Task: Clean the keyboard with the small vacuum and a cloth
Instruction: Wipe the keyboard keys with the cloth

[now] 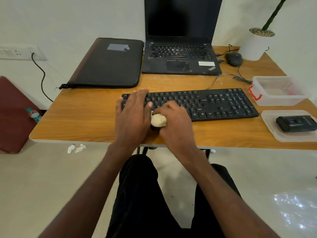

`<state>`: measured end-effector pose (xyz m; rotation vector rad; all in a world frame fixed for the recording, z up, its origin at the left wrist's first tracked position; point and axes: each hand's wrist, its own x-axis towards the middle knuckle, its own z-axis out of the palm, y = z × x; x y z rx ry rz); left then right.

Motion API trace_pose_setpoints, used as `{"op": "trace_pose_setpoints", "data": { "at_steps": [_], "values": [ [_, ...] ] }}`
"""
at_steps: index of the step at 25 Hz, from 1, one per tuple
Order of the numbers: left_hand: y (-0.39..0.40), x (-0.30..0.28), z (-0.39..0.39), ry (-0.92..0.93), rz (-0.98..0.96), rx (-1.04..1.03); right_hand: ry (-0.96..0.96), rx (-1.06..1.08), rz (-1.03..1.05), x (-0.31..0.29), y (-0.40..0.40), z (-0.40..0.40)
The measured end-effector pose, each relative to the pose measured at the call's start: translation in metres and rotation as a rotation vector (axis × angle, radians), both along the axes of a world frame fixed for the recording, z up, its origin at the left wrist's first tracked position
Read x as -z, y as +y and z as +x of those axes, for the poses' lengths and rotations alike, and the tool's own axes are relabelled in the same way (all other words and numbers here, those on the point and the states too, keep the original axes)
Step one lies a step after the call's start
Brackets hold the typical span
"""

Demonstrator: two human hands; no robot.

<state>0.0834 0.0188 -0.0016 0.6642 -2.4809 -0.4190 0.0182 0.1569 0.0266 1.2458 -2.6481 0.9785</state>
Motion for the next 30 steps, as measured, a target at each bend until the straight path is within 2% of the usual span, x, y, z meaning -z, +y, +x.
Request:
{"op": "trace_pose_setpoints", "data": {
  "at_steps": [2, 9, 14, 17, 19, 21, 23, 27, 30],
  "values": [
    [0.003, 0.003, -0.002, -0.052, -0.041, -0.011, 0.006, 0.079, -0.009, -0.004, 0.011, -0.014],
    [-0.001, 0.009, -0.003, -0.085, -0.083, -0.023, -0.002, 0.384, 0.156, -0.023, 0.059, -0.065],
    [0.001, 0.009, -0.003, -0.088, -0.112, -0.032, 0.074, 0.057, 0.224, -0.028, 0.048, -0.060],
    [0.001, 0.008, -0.003, -0.094, -0.121, -0.031, 0.109, 0.134, 0.234, -0.035, 0.049, -0.073],
    [0.001, 0.008, -0.003, -0.099, -0.117, -0.034, 0.126, 0.052, 0.327, -0.038, 0.044, -0.070],
    [0.001, 0.009, -0.004, -0.103, -0.122, -0.040, 0.051, 0.000, 0.376, -0.043, 0.043, -0.076],
    [0.000, 0.009, -0.004, -0.100, -0.130, -0.044, -0.054, 0.056, 0.394, -0.048, 0.043, -0.089],
    [0.001, 0.011, -0.003, -0.095, -0.132, -0.048, -0.064, -0.046, 0.447, -0.047, 0.026, -0.085],
    [0.000, 0.011, -0.004, -0.093, -0.139, -0.050, -0.044, 0.104, 0.419, -0.048, 0.024, -0.098]
  ]
}}
